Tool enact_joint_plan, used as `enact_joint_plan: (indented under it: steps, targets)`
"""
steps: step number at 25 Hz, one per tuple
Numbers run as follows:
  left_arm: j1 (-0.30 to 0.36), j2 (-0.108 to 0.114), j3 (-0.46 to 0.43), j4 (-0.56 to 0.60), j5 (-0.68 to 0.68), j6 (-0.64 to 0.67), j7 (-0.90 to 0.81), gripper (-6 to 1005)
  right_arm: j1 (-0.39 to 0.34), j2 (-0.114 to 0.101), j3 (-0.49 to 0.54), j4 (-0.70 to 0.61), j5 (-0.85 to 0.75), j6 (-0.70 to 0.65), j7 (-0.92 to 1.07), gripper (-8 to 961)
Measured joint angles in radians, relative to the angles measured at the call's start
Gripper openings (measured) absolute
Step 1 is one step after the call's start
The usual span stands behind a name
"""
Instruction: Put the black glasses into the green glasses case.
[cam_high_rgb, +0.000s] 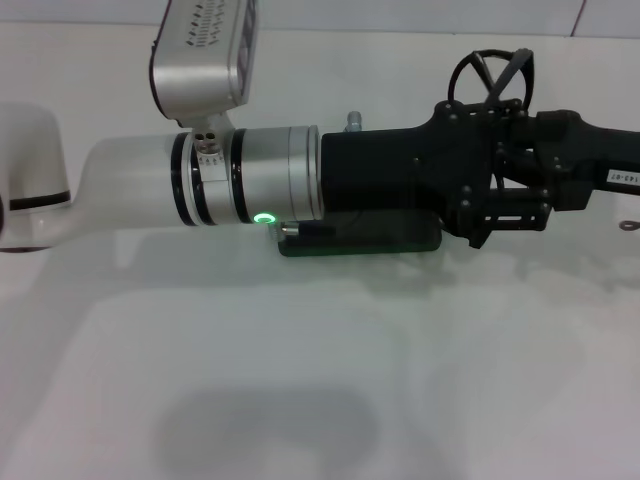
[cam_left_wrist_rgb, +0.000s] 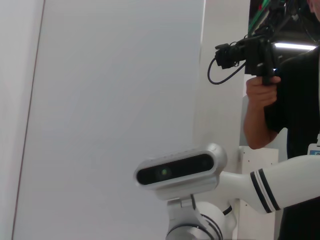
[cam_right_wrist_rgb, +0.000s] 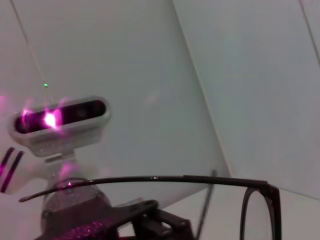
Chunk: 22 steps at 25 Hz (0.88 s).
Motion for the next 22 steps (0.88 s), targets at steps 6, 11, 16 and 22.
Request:
enact_joint_plan:
  steps: [6,11,16,22]
  targets:
    - [0.0,0.0,0.0,0.0,-0.009,0.003,0.0,700,-0.002,-0.004,0.003,-0.001,0.0,-0.022,-0.004,106]
    - [0.012,0.005,0.012,-0.025,-0.001,0.059,0.002,700,-0.014,-0.003,0.065,0.004,0.01,0.013,-0.009,106]
    - [0.067,0.001,0.005,-0.121,-0.06,0.068,-0.03,700,-0.02,-0.003,0.114,0.007,0.007,0.004,-0.009,106]
    - [0.088,0.042,0.011,-0.162,-0.216,0.111,-0.157,700,-0.031,-0.032,0.026,0.008,-0.004,-0.005,-0.009,106]
